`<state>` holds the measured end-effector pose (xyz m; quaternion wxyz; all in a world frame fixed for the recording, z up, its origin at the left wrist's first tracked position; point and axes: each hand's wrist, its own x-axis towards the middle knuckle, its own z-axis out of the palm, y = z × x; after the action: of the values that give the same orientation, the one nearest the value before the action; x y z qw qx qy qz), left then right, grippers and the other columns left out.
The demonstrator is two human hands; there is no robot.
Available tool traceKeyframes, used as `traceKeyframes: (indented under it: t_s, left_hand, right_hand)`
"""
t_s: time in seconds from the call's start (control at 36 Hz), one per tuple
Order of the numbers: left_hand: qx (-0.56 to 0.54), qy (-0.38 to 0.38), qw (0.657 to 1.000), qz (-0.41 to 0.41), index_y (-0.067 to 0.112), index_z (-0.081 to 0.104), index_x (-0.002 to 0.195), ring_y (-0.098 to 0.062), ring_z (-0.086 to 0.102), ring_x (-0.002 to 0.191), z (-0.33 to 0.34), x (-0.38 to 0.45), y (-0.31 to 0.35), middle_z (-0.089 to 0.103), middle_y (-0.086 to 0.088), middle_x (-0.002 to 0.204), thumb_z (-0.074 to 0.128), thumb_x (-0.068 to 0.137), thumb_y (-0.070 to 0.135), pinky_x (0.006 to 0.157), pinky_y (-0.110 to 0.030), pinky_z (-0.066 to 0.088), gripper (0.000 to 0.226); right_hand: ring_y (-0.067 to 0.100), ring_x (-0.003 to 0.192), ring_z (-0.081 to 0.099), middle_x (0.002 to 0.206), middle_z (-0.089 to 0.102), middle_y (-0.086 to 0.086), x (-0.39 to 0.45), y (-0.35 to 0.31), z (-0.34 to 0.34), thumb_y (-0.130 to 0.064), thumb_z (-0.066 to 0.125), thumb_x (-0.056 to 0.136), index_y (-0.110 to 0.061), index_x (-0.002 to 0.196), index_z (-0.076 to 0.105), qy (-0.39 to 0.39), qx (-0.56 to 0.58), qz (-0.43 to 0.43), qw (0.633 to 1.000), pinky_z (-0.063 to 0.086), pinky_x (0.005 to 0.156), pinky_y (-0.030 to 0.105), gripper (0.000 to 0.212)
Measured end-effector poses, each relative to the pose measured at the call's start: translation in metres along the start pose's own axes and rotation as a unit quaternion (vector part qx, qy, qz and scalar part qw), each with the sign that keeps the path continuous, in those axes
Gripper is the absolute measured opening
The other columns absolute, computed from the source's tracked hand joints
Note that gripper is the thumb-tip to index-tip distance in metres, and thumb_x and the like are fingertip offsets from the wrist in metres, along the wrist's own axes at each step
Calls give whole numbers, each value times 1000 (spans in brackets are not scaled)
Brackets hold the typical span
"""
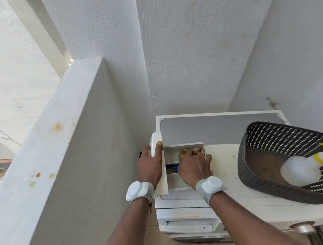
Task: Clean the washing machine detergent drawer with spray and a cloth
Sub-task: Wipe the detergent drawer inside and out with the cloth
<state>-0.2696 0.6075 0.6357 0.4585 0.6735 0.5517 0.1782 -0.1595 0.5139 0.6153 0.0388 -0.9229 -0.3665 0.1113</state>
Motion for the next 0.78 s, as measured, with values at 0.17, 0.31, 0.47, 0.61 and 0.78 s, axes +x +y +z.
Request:
traceKeyframes:
  t_s: [0.17,0.31,0.47,0.61,0.78]
  left_hand:
    - [-2,2,1000,4,20,63,112,-24,59,92,0,1,1,67,6,98,45,102,67,78,-33,38,52]
    - [8,5,1000,-1,23,62,111,-26,59,94,-4,7,-2,64,5,97,44,104,66,82,-34,39,47]
    - [12,13,1000,-15,28,66,121,-29,58,98,-3,7,-2,65,2,106,42,101,72,87,-35,40,54]
    - [-1,16,1000,-22,27,66,121,-30,60,100,-3,5,-2,67,0,108,44,100,72,88,-34,40,54]
    - [14,22,1000,-11,27,66,122,-29,60,100,-1,5,-2,66,0,108,42,101,71,88,-35,41,55]
  right_hand:
    - [37,114,59,119,71,11,-7,-28,8,-20,53,95,-17,123,56,7,170,-98,981,37,107,45,28]
    - [28,115,58,121,71,1,-7,-25,6,-11,55,90,-26,125,63,-1,183,-173,968,35,109,40,39]
    - [26,103,63,103,73,-2,5,-1,-12,-20,53,87,-28,103,65,-32,-36,-250,967,30,106,54,21]
    - [26,103,60,98,70,1,23,28,-31,-22,55,89,-25,76,51,-44,-148,-162,975,21,111,56,14]
    - [28,99,65,99,71,2,13,14,-14,-19,57,90,-22,97,63,-45,-72,-188,978,35,100,43,9]
